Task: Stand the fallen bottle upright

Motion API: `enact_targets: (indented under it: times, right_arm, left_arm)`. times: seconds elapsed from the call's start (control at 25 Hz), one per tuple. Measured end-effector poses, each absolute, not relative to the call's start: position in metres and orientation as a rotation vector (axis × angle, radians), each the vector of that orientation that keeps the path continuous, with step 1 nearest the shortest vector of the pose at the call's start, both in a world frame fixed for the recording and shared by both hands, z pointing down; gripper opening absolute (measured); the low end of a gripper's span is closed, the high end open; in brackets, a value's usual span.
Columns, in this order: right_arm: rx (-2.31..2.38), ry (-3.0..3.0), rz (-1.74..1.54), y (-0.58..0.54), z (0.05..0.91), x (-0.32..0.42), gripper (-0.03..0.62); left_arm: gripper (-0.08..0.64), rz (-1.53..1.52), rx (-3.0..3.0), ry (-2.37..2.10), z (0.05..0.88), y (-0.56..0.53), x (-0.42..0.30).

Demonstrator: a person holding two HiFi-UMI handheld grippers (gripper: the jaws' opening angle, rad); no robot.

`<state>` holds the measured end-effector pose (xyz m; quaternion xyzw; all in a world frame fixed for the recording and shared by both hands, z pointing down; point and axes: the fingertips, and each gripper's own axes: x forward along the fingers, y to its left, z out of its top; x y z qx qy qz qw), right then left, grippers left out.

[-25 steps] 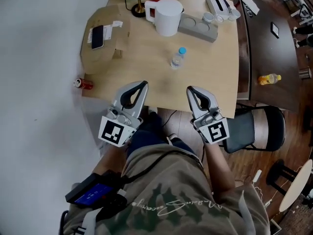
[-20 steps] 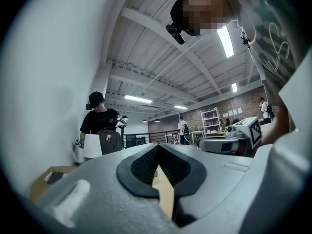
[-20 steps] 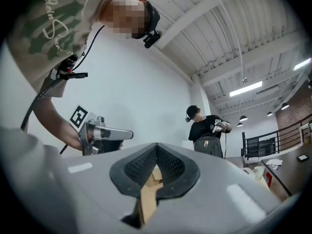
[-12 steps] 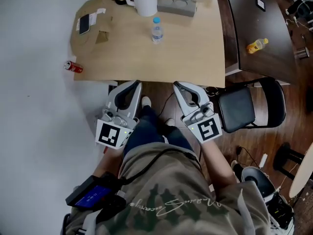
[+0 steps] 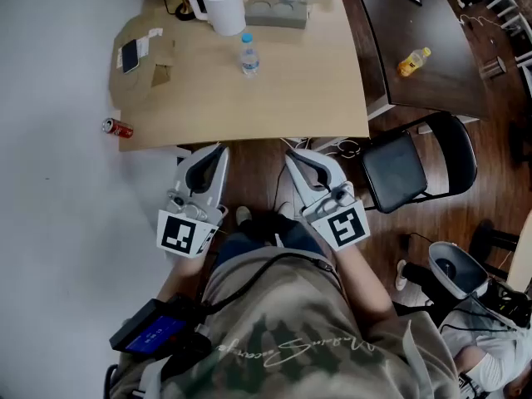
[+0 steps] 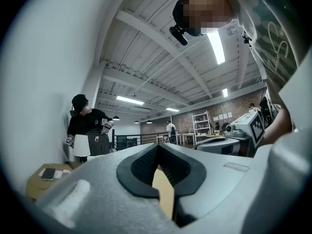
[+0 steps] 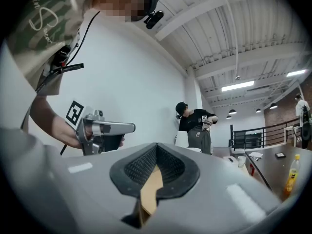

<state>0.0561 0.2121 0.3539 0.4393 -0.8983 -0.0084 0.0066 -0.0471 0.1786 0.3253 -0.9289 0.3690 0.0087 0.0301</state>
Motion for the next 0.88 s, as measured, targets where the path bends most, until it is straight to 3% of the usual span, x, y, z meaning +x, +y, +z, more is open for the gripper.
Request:
enact_targets:
  times: [0.88]
  right_arm:
    - [1.517, -2.628, -0.078, 0.179, 0.355, 0.054, 0.003]
  left_arm:
    - [0.002, 0.084, -2.925, 1.179, 0.334, 0.182, -0.082]
